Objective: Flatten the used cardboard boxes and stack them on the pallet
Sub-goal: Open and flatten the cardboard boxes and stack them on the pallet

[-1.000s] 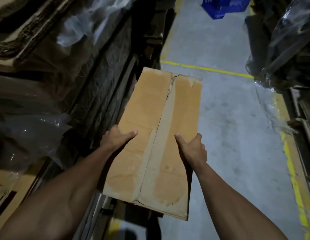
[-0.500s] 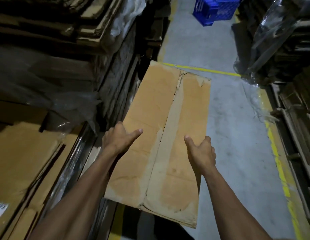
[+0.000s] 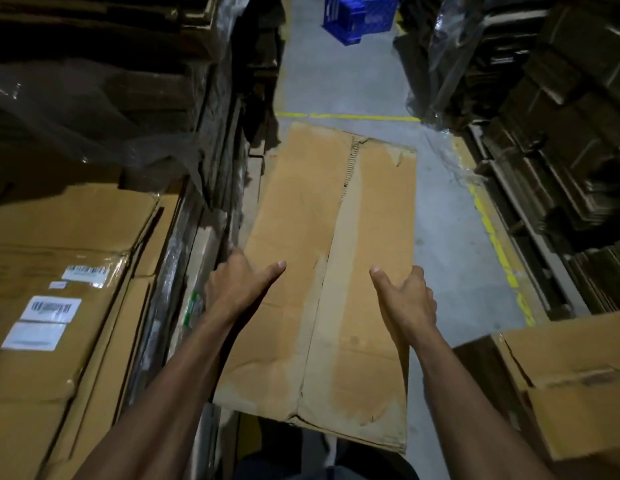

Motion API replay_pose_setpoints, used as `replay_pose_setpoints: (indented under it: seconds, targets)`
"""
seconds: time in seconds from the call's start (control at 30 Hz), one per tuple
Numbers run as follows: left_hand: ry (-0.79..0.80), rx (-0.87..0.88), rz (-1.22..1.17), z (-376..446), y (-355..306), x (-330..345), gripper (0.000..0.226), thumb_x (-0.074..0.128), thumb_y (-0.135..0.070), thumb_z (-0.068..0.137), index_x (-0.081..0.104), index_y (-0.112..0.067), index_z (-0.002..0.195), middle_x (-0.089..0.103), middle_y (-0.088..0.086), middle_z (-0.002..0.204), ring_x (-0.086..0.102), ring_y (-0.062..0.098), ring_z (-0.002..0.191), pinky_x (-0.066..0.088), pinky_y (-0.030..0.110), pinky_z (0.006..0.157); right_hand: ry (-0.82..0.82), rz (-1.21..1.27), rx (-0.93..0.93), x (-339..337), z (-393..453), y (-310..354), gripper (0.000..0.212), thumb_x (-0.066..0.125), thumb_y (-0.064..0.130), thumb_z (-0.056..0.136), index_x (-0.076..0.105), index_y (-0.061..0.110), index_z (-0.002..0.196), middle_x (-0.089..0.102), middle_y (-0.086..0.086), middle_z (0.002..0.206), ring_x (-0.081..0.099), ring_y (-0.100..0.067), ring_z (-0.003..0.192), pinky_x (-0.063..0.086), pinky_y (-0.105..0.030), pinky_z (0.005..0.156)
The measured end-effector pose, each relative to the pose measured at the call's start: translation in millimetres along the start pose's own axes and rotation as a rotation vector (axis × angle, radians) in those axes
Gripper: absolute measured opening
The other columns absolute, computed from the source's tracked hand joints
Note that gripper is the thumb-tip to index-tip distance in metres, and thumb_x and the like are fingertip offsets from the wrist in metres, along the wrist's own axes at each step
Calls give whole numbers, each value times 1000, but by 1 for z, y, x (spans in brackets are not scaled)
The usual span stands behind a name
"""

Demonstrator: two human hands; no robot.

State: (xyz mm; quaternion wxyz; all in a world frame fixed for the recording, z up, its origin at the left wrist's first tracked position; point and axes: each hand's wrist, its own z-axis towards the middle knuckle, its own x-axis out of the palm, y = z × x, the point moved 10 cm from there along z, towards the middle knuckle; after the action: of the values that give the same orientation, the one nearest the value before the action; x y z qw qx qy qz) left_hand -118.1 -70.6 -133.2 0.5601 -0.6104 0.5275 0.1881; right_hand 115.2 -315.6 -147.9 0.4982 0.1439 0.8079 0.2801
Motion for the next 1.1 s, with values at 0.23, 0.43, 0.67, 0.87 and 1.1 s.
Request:
replay_pose_setpoints:
  seconds: [0.23, 0.43, 0.67, 0.87, 1.1]
  targets:
    - [2, 27, 38, -103, 16, 31, 76, 62, -71, 80, 55, -9, 123, 63, 17, 123, 59, 37, 111, 38, 35, 73, -5, 22, 12, -26, -74, -87, 76, 55, 65, 91, 37, 11, 141, 54, -18, 133, 51, -40, 120, 42, -43, 89]
    - [17, 15, 50, -199, 46, 75, 76, 60, -81, 72, 61, -13, 106, 65, 8, 100, 62, 36, 98, 44, 35, 70, 43, 65, 13, -44, -137, -180, 82, 57, 67, 88, 35, 12, 145, 55, -18, 134, 51, -41, 123, 46, -49, 97]
    - [74, -20, 11, -302, 77, 121, 63, 62, -77, 75, 55, -17, 92, 62, 6, 91, 57, 29, 82, 43, 35, 67, 79, 37, 75, -64, -203, -268, 82, 59, 65, 88, 37, 12, 147, 54, -17, 139, 49, -40, 128, 43, -46, 100]
    - [194, -73, 68, -338, 125, 178, 74, 60, -77, 78, 54, -10, 108, 64, 13, 108, 61, 36, 104, 52, 42, 83, 111, -6, 179, -36, -239, -339, 88, 58, 68, 87, 32, 14, 152, 51, -19, 143, 45, -41, 132, 39, -47, 104]
    - [267, -104, 47, -343, 223, 260, 82, 60, -74, 80, 52, -7, 126, 61, 18, 125, 57, 39, 115, 48, 41, 86, 208, -14, 277, 54, -267, -428, 81, 59, 67, 82, 36, 23, 146, 56, -11, 137, 51, -38, 124, 43, -48, 103]
